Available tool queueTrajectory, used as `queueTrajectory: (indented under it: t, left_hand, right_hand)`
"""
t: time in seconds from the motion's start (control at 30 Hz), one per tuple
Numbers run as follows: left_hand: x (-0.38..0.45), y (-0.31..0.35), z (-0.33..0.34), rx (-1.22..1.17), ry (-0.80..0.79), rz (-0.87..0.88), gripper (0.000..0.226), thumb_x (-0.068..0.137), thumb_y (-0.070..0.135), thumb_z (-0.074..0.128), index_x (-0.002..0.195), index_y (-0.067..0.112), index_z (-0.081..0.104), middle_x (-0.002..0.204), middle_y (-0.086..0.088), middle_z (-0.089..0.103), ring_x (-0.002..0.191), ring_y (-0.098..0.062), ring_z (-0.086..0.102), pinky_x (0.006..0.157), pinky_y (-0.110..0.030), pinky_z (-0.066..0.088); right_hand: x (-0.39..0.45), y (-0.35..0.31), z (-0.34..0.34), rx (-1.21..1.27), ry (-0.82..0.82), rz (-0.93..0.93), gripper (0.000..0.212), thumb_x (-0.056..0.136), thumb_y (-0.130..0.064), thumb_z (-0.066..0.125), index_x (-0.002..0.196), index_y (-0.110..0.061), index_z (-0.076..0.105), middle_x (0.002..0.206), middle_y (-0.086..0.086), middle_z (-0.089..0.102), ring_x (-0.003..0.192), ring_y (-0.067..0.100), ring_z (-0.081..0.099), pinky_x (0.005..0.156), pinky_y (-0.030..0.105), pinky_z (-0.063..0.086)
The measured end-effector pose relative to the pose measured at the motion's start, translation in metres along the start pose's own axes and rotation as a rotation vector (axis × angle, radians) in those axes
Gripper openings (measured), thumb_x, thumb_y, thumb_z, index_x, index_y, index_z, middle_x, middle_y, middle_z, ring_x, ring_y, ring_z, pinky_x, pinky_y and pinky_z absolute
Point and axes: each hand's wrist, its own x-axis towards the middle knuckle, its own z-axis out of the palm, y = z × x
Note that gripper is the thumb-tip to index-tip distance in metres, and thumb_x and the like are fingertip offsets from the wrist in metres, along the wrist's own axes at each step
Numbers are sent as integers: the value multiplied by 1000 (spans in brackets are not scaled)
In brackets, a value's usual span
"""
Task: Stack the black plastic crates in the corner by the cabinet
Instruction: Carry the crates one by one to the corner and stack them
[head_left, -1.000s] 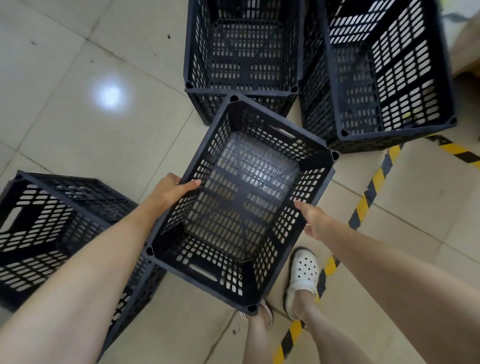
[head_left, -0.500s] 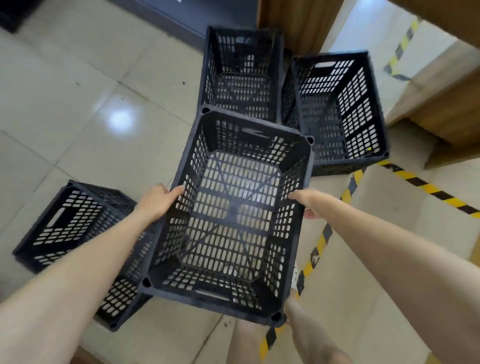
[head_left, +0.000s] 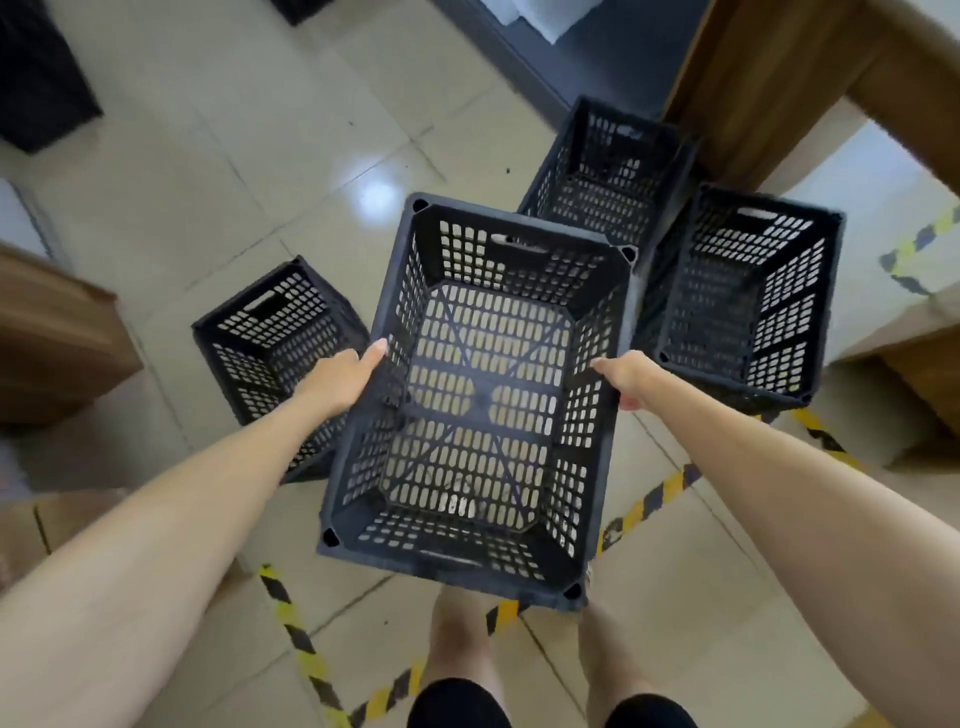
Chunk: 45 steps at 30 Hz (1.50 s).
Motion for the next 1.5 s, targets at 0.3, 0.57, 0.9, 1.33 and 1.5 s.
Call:
queueTrajectory:
  t: [0.3, 0.57, 0.9, 1.33, 1.5]
  left_hand:
    - [-109, -65, 30, -109, 47, -226, 103, 83, 81, 0, 131, 5, 51, 128, -23, 57, 113, -37, 56, 99, -48, 43]
    - [-211, -165, 99, -391, 75, -413, 91, 90, 75, 9, 108, 5, 63, 116, -20, 62, 115, -36, 56, 96, -44, 39]
    - [-354, -311, 216, -742, 155, -589, 57, 103, 43, 28, 72, 3, 52, 75, -25, 55, 76, -33, 58, 78, -39, 43]
    - [-541, -456, 312, -886, 171, -884, 23, 98, 11, 43, 107, 0, 61, 105, -11, 62, 95, -29, 57, 85, -35, 44]
    - [-598, -483, 362, -939, 198, -1027, 26, 96, 8, 46, 118, -3, 55, 115, -20, 63, 106, -36, 59, 84, -35, 46]
  right_hand:
    - [-102, -25, 28, -245, -129, -112, 25, 100, -25, 49, 106, -1, 50, 114, 15, 61, 114, 34, 60, 100, 43, 47]
    - [-177, -8, 113, -600, -260, -274, 31, 100, -12, 47, 125, 5, 50, 111, 12, 53, 67, 18, 49, 40, 20, 47]
    - [-243, 80, 267, -876, -393, -364, 8, 96, -2, 48, 100, 4, 51, 122, 25, 60, 103, 36, 60, 76, 29, 54]
    - [-365, 209, 451, -1273, -586, -485, 33, 93, 3, 52, 125, 1, 50, 124, 18, 59, 77, 23, 58, 61, 33, 49]
    - [-422, 259, 514, -1455, -622, -612, 17, 96, 8, 39, 85, 1, 49, 74, 16, 53, 43, 16, 59, 36, 19, 47]
